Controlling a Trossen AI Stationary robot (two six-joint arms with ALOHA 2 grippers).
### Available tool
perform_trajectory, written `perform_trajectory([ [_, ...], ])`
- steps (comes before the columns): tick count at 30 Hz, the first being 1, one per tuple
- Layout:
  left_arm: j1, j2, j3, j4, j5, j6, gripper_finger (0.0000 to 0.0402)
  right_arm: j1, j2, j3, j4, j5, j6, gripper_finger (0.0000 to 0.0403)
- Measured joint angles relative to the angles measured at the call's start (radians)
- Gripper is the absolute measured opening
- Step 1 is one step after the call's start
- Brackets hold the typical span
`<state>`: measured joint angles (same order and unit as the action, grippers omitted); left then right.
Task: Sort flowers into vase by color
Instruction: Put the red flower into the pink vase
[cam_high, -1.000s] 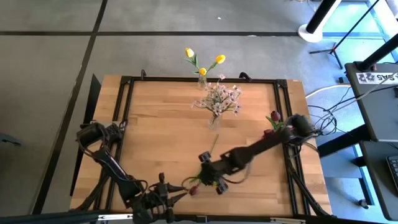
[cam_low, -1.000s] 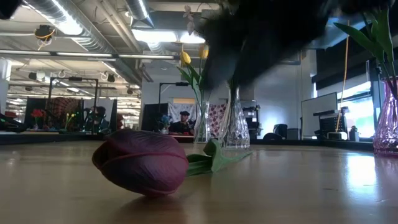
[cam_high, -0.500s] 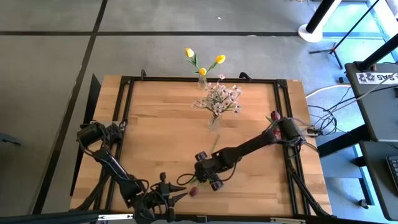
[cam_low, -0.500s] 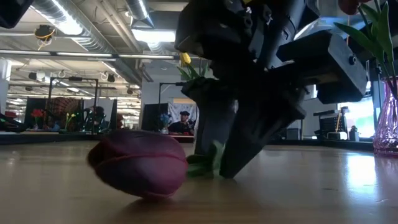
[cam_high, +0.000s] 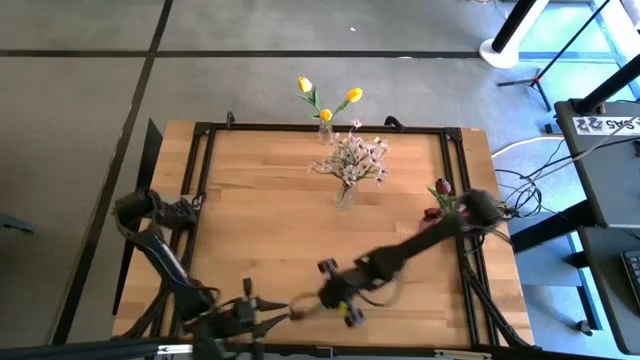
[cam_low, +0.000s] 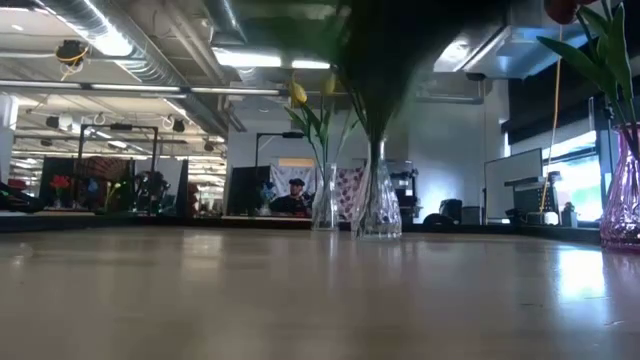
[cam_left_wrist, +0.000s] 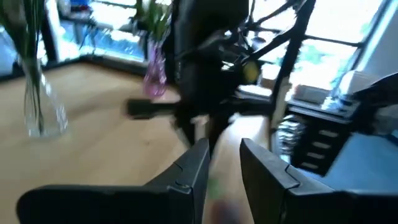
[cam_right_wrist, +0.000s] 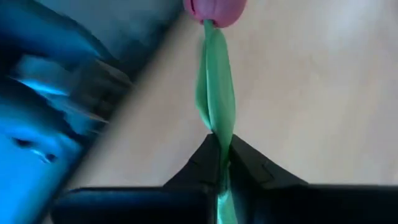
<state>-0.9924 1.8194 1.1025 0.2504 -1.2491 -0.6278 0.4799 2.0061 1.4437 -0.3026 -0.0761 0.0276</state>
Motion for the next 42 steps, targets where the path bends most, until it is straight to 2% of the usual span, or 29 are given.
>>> perform_trajectory([
  [5, -0.06, -0.084, 0.001, 0.001, -0.032, 0.115, 0.0088, 0.136, -0.179, 0.0, 0.05, 0.034, 0.029, 0.0008],
  [9, -0.065, -0.084, 0.001, -0.002, -0.028, 0.133, 0.0088, 0.219, -0.327, 0.001, 0.074, 0.094, 0.01, 0.0011],
  [13, -0.003, -0.049, 0.001, -0.003, 0.014, 0.084, 0.0088, 0.249, -0.473, -0.025, 0.074, 0.129, -0.022, 0.0005],
  [17, 0.095, -0.005, 0.001, -0.001, 0.099, 0.031, 0.0088, 0.244, -0.637, -0.058, 0.074, 0.137, -0.06, 0.0006],
  [22, 0.233, 0.019, 0.001, 0.005, 0.168, 0.032, 0.0088, 0.161, -0.849, -0.061, 0.071, 0.116, -0.117, 0.0004],
  [29, 0.387, 0.018, 0.001, 0.041, 0.24, 0.079, 0.0088, -0.039, -1.14, -0.061, -0.035, 0.084, -0.146, 0.0005],
  [35, 0.452, 0.018, 0.001, 0.059, 0.245, 0.135, 0.0088, -0.194, -1.287, -0.061, -0.127, 0.083, -0.137, 0.0005],
  [42, 0.491, 0.018, 0.001, 0.065, 0.246, 0.175, 0.0088, -0.257, -1.439, -0.147, -0.19, 0.11, -0.112, 0.0004],
])
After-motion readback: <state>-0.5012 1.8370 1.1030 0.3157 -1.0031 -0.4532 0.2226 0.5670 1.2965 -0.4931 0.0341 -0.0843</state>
